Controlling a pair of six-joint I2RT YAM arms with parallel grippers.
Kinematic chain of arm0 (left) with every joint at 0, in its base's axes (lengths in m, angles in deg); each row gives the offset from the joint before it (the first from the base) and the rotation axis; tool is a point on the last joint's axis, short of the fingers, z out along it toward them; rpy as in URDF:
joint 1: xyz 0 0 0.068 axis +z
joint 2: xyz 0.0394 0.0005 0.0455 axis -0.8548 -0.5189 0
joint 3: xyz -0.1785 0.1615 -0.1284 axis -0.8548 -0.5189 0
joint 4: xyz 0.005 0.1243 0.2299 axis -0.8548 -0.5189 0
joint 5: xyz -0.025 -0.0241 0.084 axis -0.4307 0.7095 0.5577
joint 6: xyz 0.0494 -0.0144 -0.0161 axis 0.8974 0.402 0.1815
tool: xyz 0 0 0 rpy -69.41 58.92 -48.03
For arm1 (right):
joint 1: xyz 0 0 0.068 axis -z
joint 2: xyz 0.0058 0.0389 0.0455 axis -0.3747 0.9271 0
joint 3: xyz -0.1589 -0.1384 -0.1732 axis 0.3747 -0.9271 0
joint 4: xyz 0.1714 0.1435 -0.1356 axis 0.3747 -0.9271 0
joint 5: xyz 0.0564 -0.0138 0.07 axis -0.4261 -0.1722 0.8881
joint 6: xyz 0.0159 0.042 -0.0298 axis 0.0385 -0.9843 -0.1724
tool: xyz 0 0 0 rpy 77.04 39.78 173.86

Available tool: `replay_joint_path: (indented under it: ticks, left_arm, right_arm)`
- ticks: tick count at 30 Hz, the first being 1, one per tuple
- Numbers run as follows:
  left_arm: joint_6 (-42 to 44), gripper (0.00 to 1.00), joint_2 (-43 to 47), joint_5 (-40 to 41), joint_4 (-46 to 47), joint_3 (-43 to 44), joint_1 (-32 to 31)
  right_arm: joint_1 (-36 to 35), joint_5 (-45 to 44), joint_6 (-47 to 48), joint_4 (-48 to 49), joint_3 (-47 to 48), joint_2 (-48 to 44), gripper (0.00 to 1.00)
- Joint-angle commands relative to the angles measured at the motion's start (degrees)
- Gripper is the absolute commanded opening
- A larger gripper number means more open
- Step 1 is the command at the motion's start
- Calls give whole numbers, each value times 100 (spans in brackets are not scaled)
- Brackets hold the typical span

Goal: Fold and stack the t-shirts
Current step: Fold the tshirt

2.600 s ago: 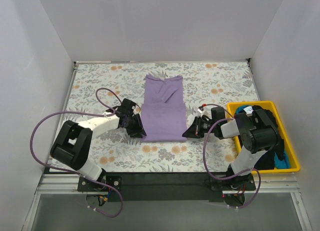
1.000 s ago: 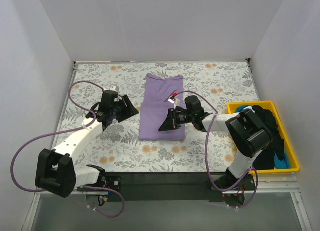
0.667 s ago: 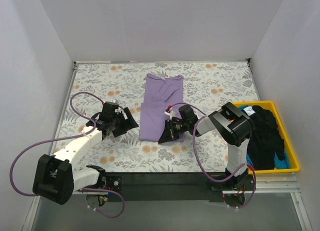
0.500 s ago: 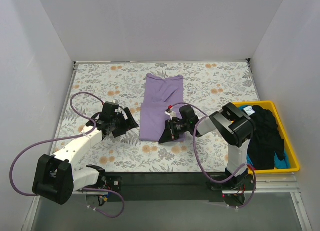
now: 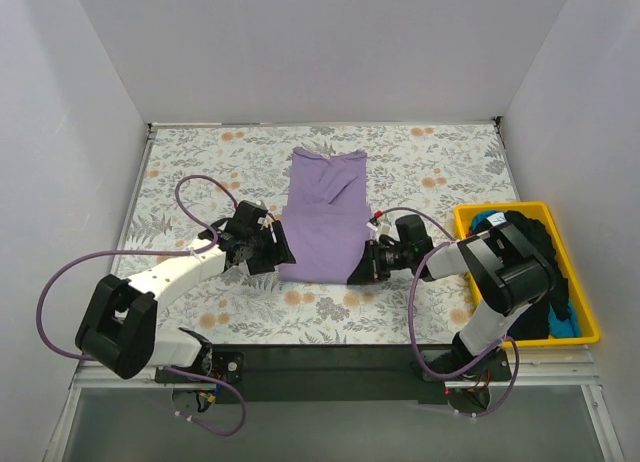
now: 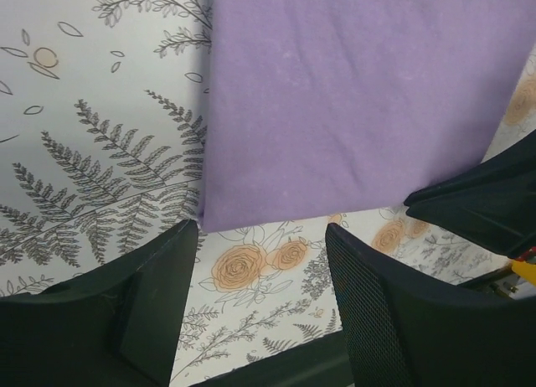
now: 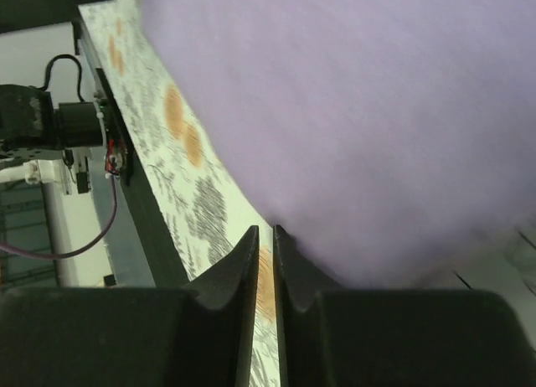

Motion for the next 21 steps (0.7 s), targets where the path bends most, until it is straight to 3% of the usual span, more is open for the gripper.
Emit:
replay_joint_path:
  ticks: [1, 5, 9, 11, 15, 21]
  left_arm:
    - [-62, 62, -63, 184, -170, 201, -6]
    - [-35, 66, -221, 166, -258, 254, -41]
    - [-9, 71, -432, 262, -460, 333, -128]
    - [-26, 72, -511, 333, -522, 403, -155]
    - [-53, 72, -888, 456, -794, 632, -260]
    - [-105, 66, -1267, 913, -1190, 1036, -480]
  right_arm:
    - [297, -10, 338, -245, -321, 203, 18]
    - [395, 78, 391, -245, -392, 327, 18]
    - [395, 18, 347, -473, -366, -356, 19]
    - [395, -193, 530, -1111, -260, -700, 20]
    - [386, -1569, 1110, -2870, 196, -1709, 26]
    - [308, -3293, 1182, -4532, 539, -2905, 49]
